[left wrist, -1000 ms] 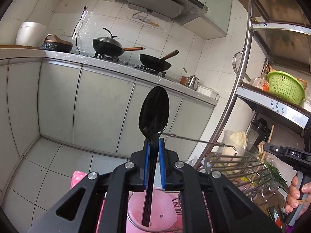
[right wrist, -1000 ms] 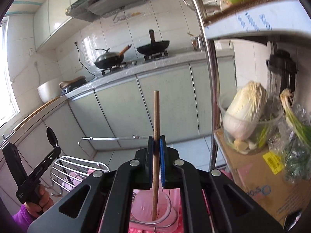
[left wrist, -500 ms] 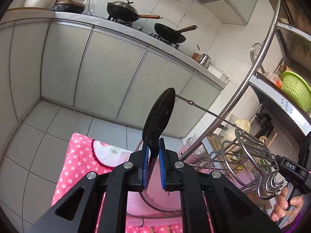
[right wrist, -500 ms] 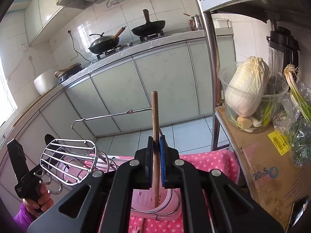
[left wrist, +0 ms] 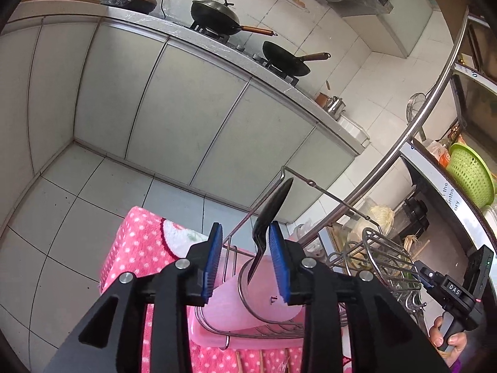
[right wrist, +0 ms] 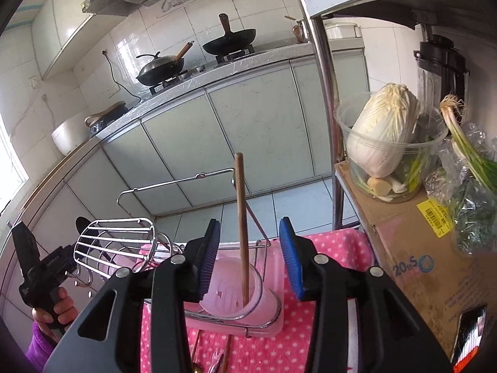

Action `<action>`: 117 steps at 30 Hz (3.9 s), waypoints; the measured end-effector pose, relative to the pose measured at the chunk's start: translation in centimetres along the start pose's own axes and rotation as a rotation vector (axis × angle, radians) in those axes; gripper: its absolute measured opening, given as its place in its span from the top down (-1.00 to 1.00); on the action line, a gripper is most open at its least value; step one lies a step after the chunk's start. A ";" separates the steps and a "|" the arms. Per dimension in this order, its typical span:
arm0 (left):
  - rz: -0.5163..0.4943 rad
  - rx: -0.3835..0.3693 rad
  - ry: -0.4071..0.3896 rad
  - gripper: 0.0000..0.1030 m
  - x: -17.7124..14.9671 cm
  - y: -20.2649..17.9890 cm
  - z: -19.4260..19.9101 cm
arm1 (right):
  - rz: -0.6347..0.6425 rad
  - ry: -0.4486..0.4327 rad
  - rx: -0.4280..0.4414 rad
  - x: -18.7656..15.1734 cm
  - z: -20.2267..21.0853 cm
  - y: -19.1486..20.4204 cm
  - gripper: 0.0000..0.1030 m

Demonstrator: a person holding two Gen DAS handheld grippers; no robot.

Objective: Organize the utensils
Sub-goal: 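Lower the spoon into the pink cup with the left tool while the right tool drops the chopstick in, then grasp a wooden chopstick with the left tool while the right tool grasps another chopstick, then carry the chopstick to the pink cup with the left tool while the right tool carries its chopstick there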

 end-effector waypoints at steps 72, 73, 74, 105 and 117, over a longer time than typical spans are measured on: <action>-0.063 0.253 0.651 0.90 -19.9 6.5 -4.4 | -0.093 0.639 -0.025 -27.7 -4.2 1.9 0.54; -0.066 0.251 0.656 0.90 -19.8 6.6 -4.4 | -0.087 0.627 -0.029 -27.1 -4.4 1.9 0.44; -0.070 0.253 0.661 0.89 -20.0 6.3 -4.7 | -0.080 0.620 -0.033 -26.4 -4.6 1.8 0.43; -0.079 0.149 0.594 0.91 -17.8 1.5 -3.1 | -0.045 0.436 0.048 -20.8 -3.8 2.2 0.89; -0.166 0.040 0.310 0.91 -12.5 -2.2 4.4 | 0.017 0.199 0.057 -15.7 3.3 3.3 0.89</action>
Point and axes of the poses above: each gripper's, at about its wrist camera, not at the fingertips, and z roughly against the way its jaws point, y to its left, x to its top, the point moved 10 cm from there along -z, roughly the way its jaws point
